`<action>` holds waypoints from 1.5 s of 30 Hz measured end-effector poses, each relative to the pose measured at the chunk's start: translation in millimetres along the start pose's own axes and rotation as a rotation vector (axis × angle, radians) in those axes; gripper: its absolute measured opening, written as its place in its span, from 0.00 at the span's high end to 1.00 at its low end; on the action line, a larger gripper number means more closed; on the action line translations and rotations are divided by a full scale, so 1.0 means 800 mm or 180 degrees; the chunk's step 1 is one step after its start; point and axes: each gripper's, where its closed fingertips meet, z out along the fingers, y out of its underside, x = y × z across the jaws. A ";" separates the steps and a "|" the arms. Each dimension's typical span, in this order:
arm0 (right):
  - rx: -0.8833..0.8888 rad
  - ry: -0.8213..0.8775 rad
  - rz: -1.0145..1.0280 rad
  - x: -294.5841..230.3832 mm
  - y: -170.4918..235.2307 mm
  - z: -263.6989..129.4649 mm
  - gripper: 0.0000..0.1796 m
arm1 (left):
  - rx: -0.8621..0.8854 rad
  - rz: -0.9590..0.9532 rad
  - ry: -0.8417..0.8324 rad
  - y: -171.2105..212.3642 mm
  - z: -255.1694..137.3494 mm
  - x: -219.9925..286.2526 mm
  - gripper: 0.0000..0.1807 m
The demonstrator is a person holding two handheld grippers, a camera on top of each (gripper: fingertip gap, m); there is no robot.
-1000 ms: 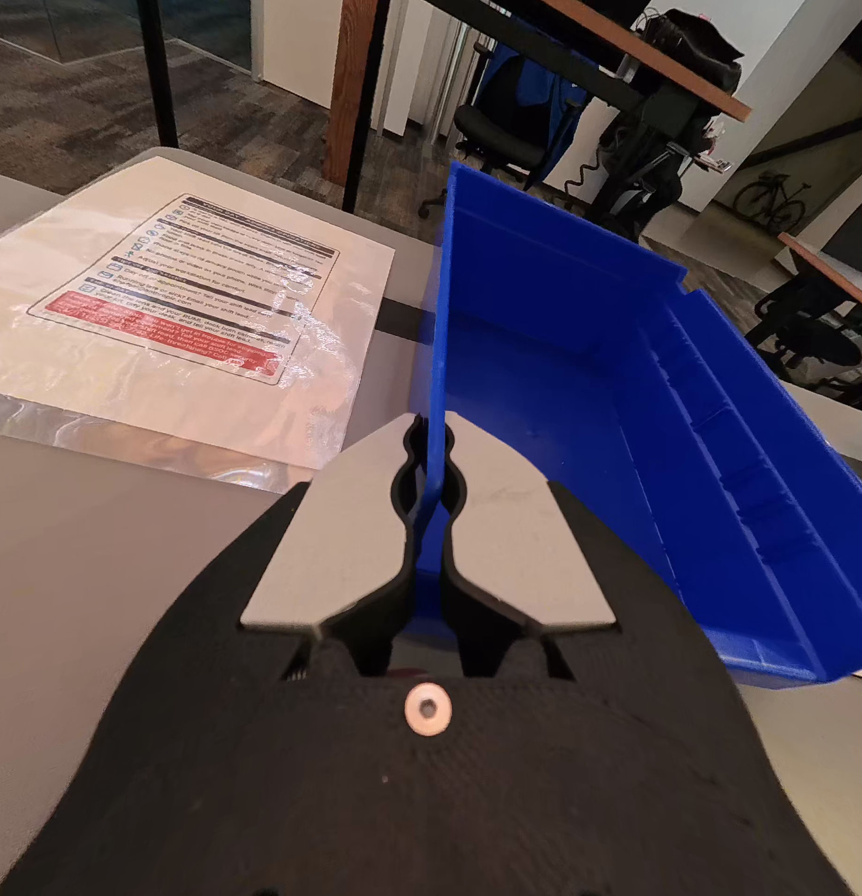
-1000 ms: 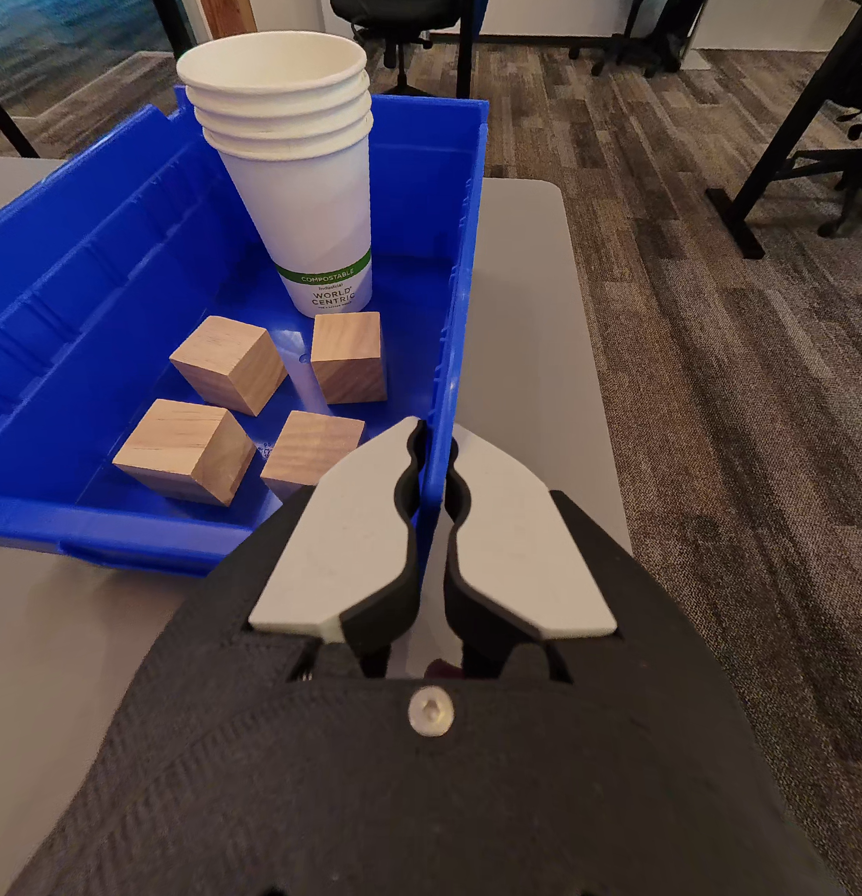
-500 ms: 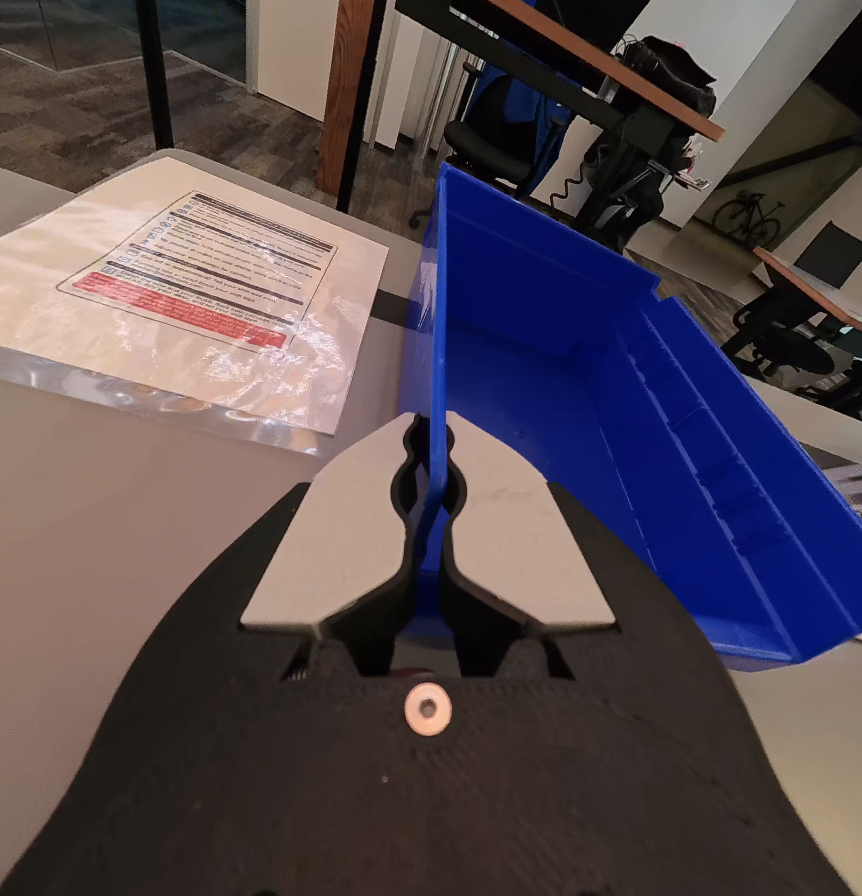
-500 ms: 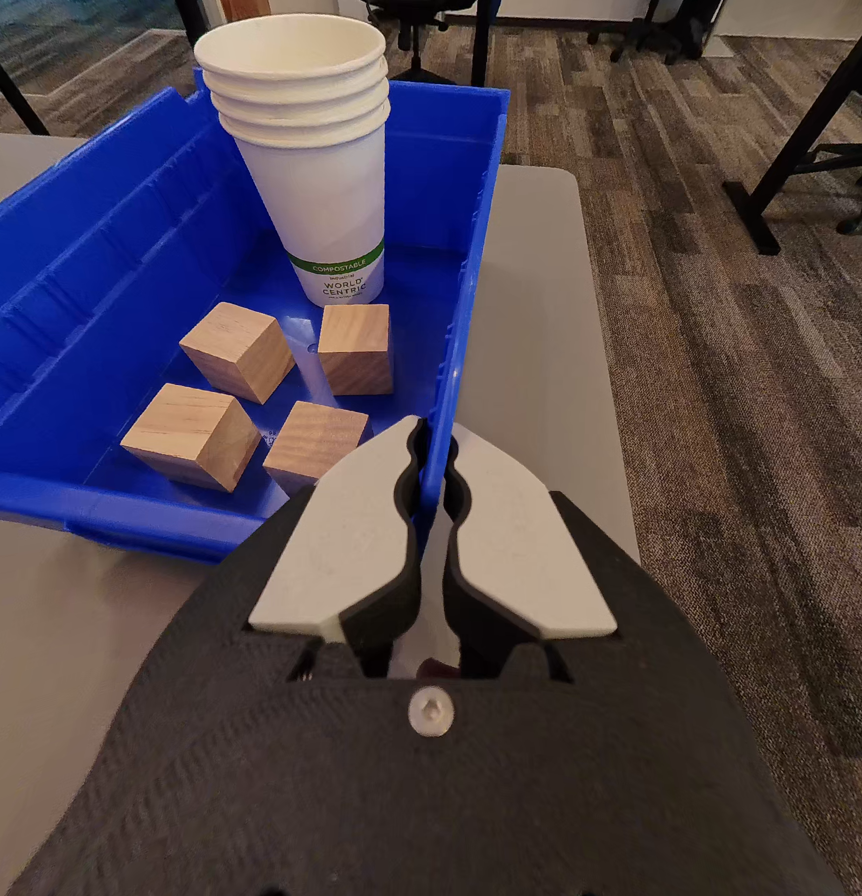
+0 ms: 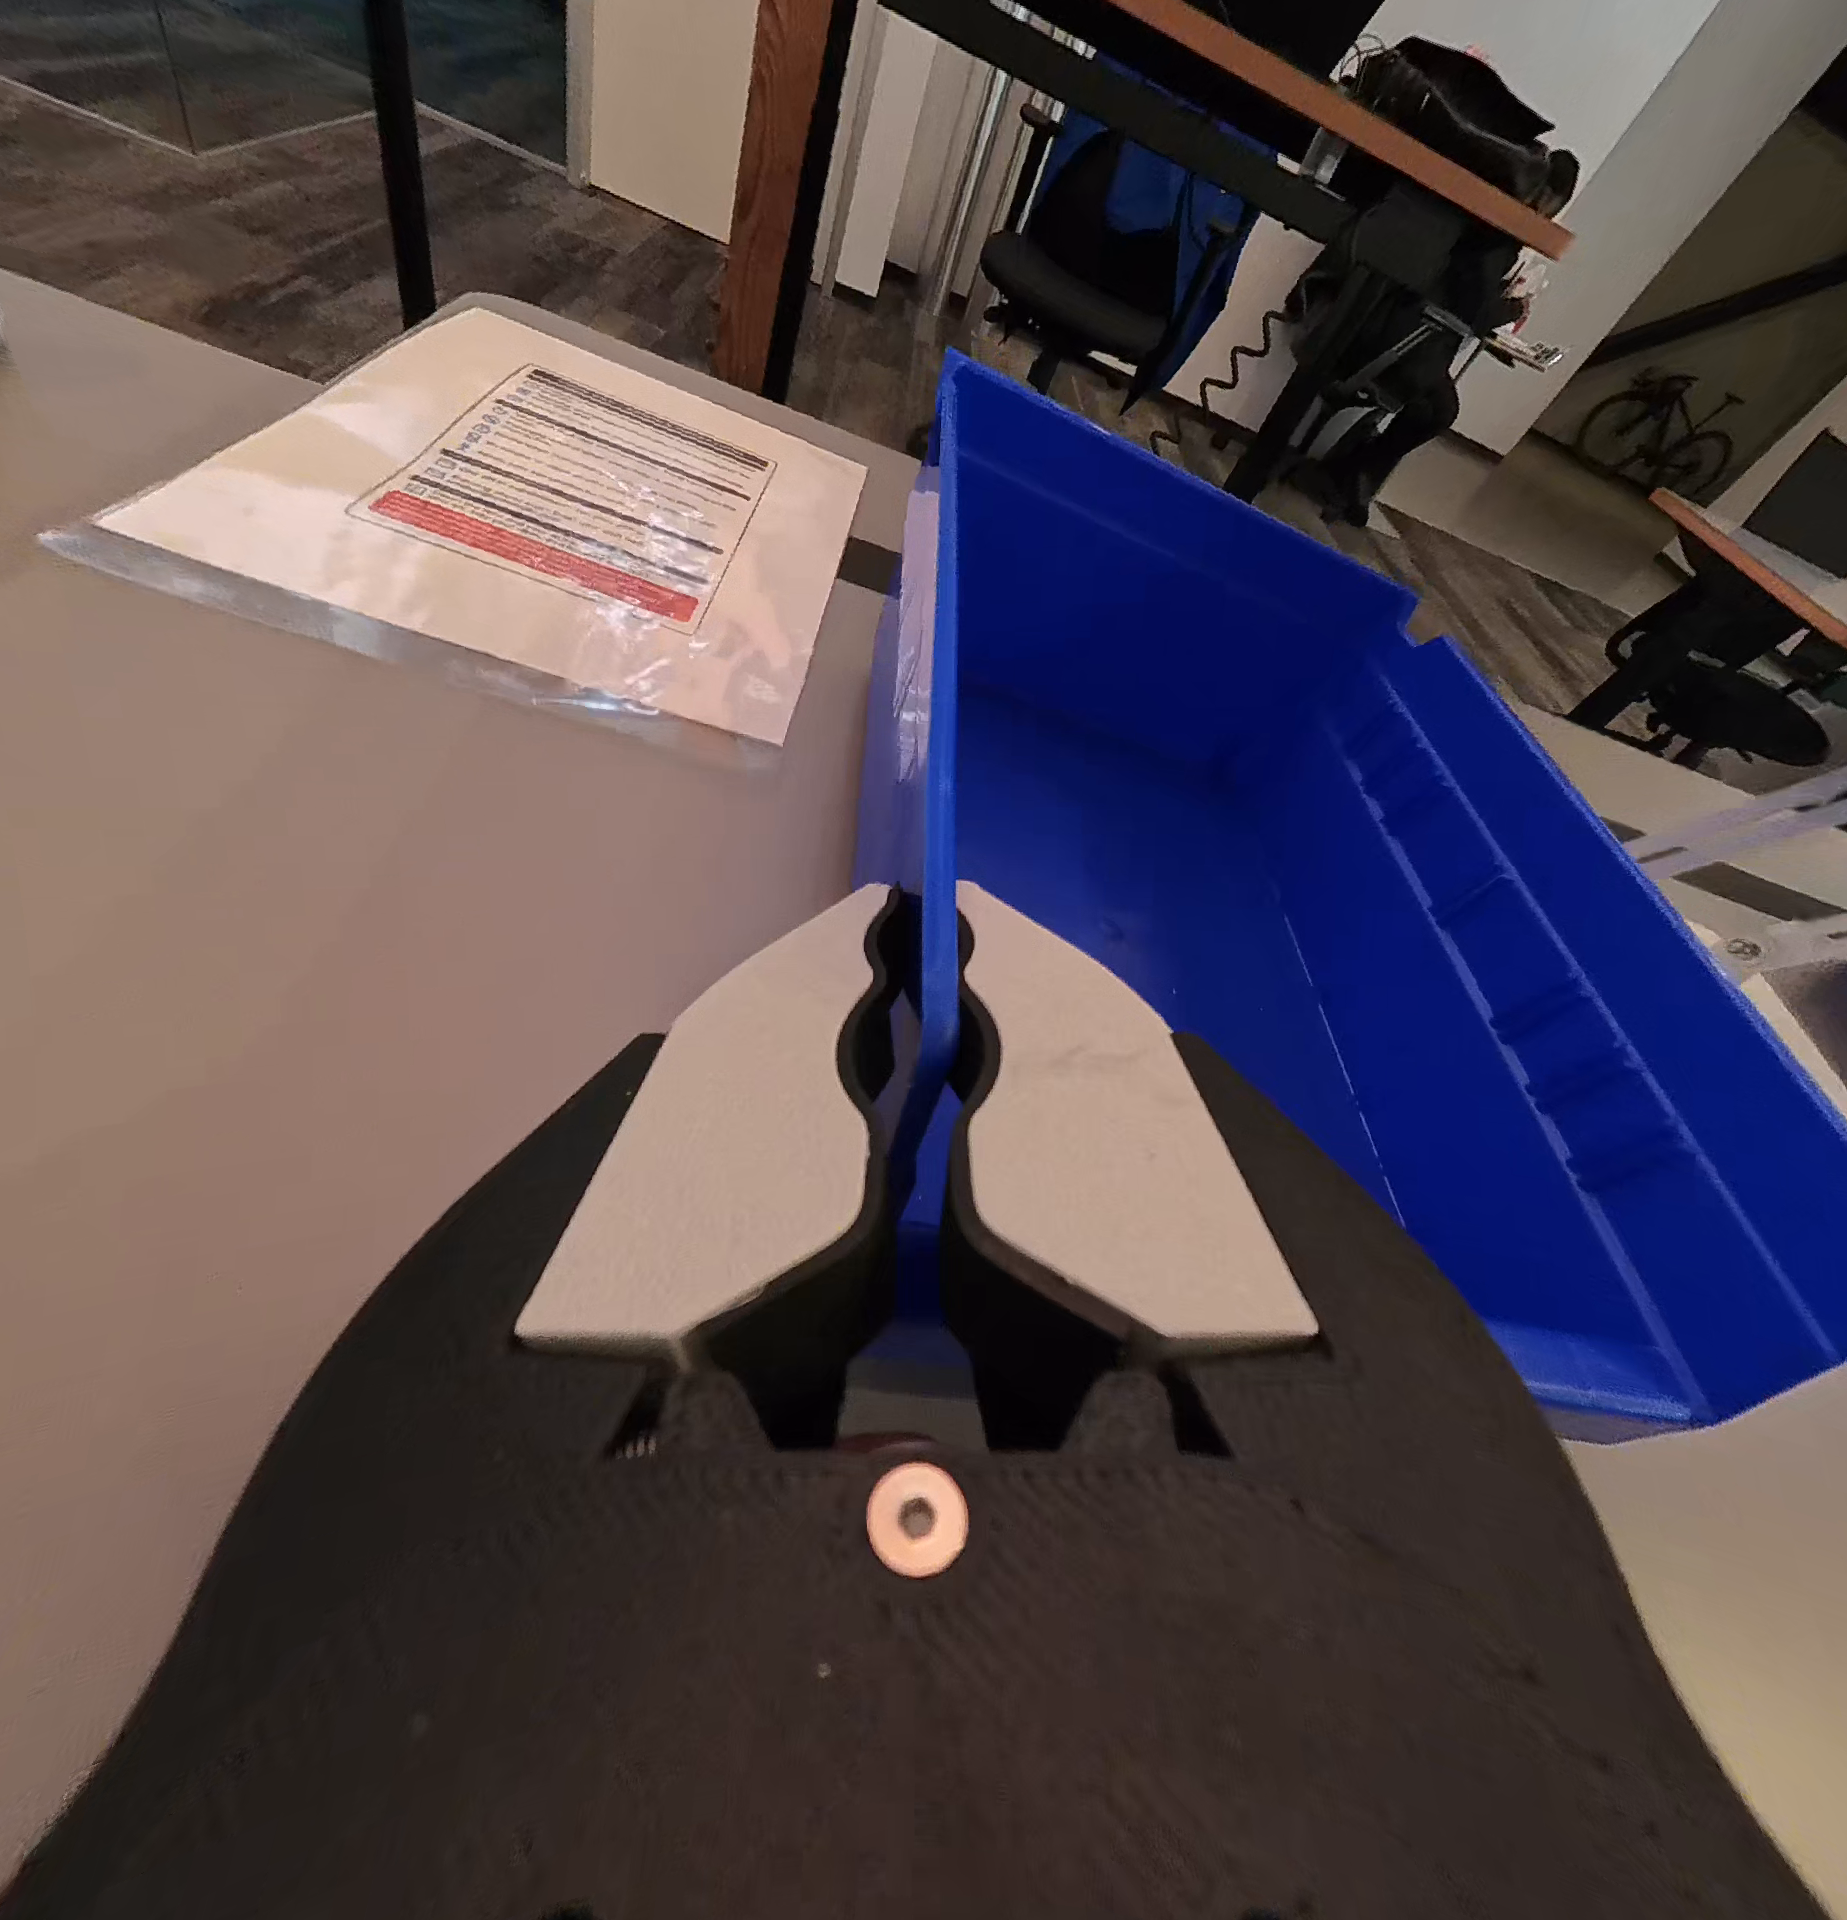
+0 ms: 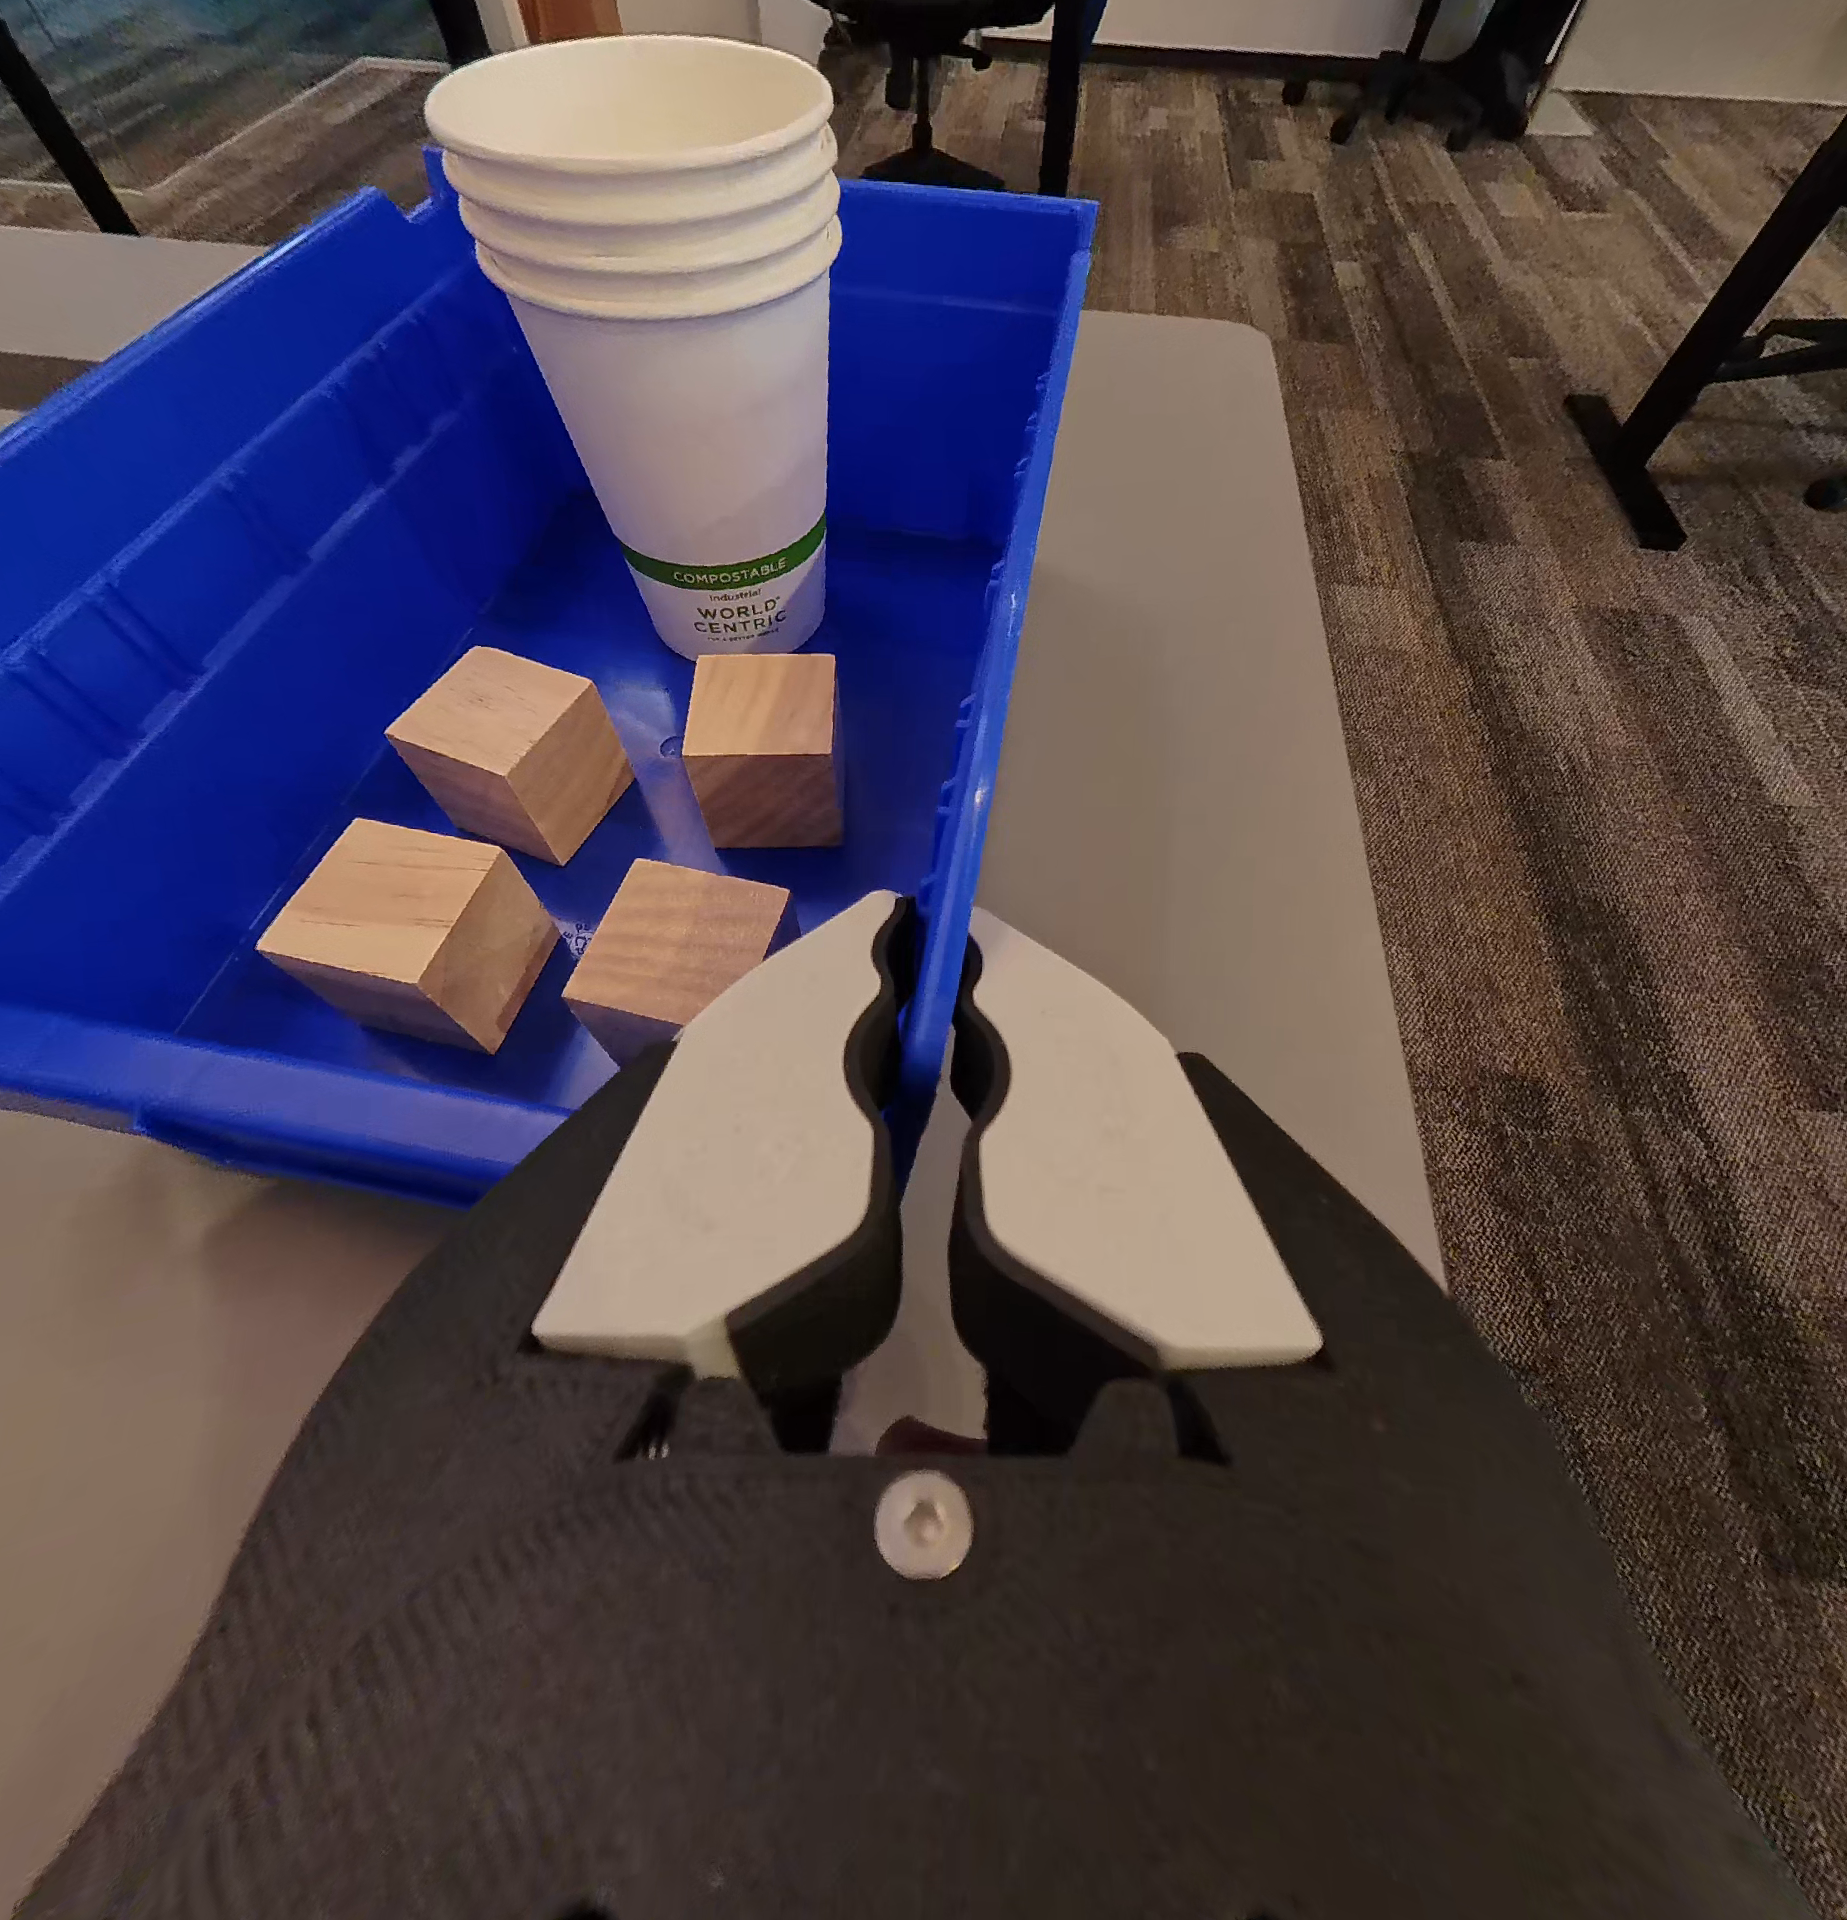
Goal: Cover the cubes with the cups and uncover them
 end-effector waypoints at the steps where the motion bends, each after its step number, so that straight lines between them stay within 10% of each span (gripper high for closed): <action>1: 0.0004 -0.0011 -0.0003 -0.003 0.003 -0.006 0.98 | 0.0003 -0.0007 -0.0001 0.003 -0.008 0.000 0.97; 45: 0.0009 -0.1438 -0.0749 -0.127 0.080 -0.167 0.97 | 0.0691 -0.0288 -0.0223 0.023 -0.229 -0.029 0.98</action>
